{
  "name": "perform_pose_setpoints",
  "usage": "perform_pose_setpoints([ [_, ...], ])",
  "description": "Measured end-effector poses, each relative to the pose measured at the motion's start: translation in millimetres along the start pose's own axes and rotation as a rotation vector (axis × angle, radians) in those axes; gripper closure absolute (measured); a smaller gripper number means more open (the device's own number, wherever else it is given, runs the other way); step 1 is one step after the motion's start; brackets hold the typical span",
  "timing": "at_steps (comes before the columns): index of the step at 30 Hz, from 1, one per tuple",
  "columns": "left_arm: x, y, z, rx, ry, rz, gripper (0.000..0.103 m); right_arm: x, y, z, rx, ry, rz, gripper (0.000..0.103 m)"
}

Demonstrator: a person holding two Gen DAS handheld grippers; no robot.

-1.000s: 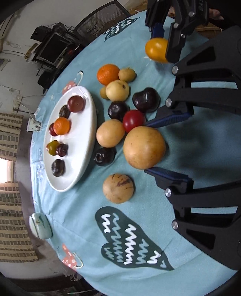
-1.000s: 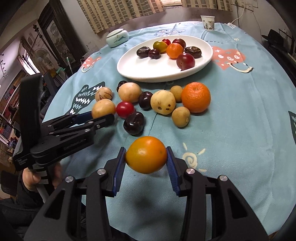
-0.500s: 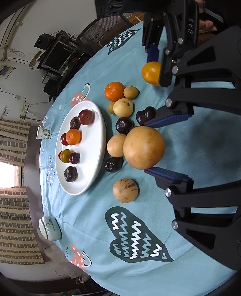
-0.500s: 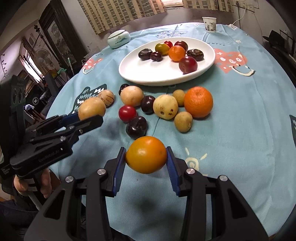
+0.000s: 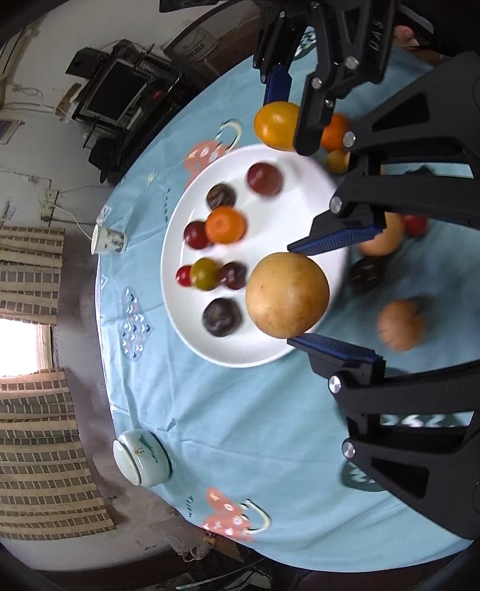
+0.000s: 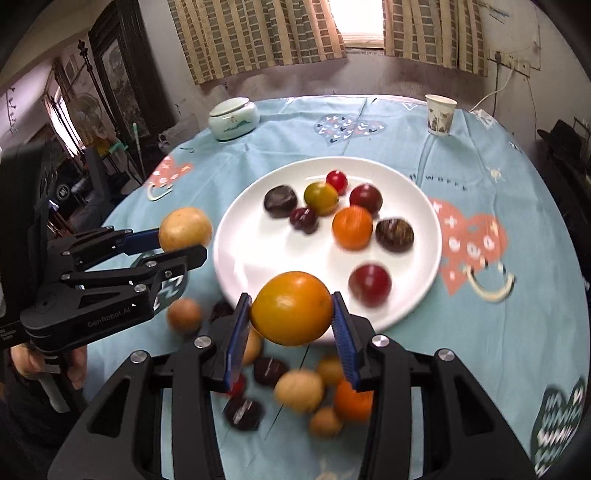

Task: Organize fruits
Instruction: 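Carry both fruits onto the white plate and open both tools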

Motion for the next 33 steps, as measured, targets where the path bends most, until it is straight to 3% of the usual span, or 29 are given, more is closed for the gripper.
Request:
perform_pose_setpoints([
  [7,-32,-52,9,-0.029,0.028,0.059,0.059,-33,-70,-13,-0.011,0.027,0.122,0.06],
  [17,-43,-67,10,-0.038,0.017,0.078,0.058,-42,-89,-16,-0.022,0.025,0.126,0.059],
  [19,-44,-67,9,-0.038,0.018,0.091,0.057,-45,-90,-16,-0.013,0.031,0.119,0.055],
  [22,-49,-55,10,-0.026,0.037,0.057,0.05,-49,-81,-17,0.04,0.044,0.088,0.035],
  [28,-50,-4,9,0.014,0.051,-0.035,0.046,-50,-35,-22,0.049,0.017,0.022,0.034],
  [33,-24,40,7,0.044,0.051,-0.094,0.04,-28,5,-24,0.041,-0.025,-0.004,0.034],
])
Point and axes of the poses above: each gripper's, at about its wrist camera, not at the fingertips, and y roughly against the way its jaws point, z to its left, x to its underside, the point moved 3 cm from there along -y, roughly the way its jaws point, and after that the axes turned 13 degrees about y, right-handed, at the moved point
